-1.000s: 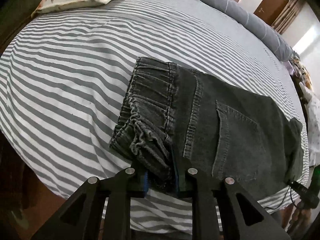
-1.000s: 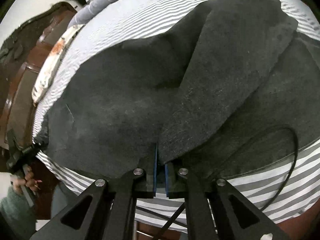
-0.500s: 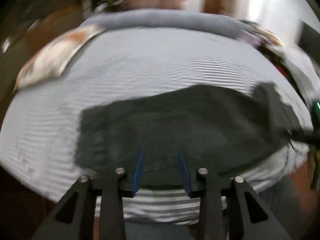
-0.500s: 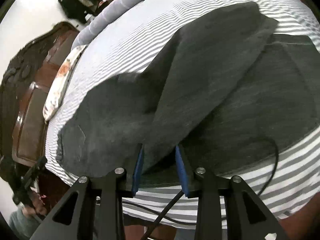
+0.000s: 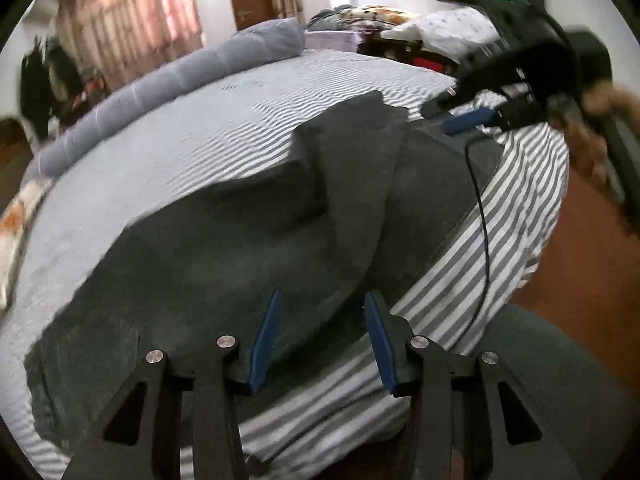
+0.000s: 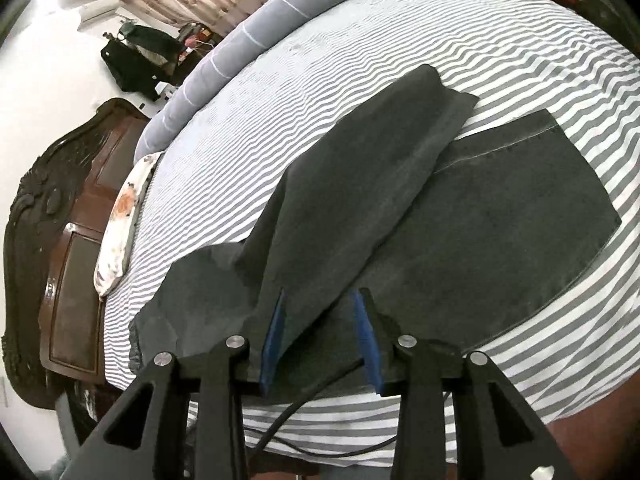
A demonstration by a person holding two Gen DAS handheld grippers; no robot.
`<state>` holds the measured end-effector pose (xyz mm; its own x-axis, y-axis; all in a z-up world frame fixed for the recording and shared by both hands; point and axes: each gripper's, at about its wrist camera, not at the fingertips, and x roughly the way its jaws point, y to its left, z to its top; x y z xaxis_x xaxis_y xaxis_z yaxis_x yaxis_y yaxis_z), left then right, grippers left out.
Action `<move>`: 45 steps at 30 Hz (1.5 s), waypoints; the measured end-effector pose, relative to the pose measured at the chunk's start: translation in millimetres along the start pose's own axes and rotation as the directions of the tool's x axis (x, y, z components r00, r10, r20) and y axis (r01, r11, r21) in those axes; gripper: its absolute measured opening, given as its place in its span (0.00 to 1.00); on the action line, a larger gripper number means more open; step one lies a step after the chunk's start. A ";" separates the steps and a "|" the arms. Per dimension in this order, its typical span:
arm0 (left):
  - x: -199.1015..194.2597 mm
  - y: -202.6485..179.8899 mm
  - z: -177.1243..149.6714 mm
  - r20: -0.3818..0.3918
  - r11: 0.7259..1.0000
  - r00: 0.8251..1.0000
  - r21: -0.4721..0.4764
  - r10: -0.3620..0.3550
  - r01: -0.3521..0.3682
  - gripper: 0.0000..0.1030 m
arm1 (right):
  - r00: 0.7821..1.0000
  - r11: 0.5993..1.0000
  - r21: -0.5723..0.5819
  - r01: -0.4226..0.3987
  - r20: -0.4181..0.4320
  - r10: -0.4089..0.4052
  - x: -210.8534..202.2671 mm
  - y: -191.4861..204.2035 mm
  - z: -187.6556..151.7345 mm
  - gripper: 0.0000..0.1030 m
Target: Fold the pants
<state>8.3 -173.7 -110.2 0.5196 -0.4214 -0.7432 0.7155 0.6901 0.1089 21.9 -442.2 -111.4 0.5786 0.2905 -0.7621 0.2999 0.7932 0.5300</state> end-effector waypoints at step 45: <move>70.5 -6.2 35.9 -0.023 1.000 1.000 -0.002 -0.003 0.003 0.03 | 0.950 0.970 0.204 0.132 0.254 -0.183 -58.1 -113.5 78.4 0.03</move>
<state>57.3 -228.8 -139.6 0.5061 -0.4098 -0.7589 0.7165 0.6896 0.1054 13.7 -591.1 -98.2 0.6872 -0.0052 -0.7265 0.5223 0.6986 0.4890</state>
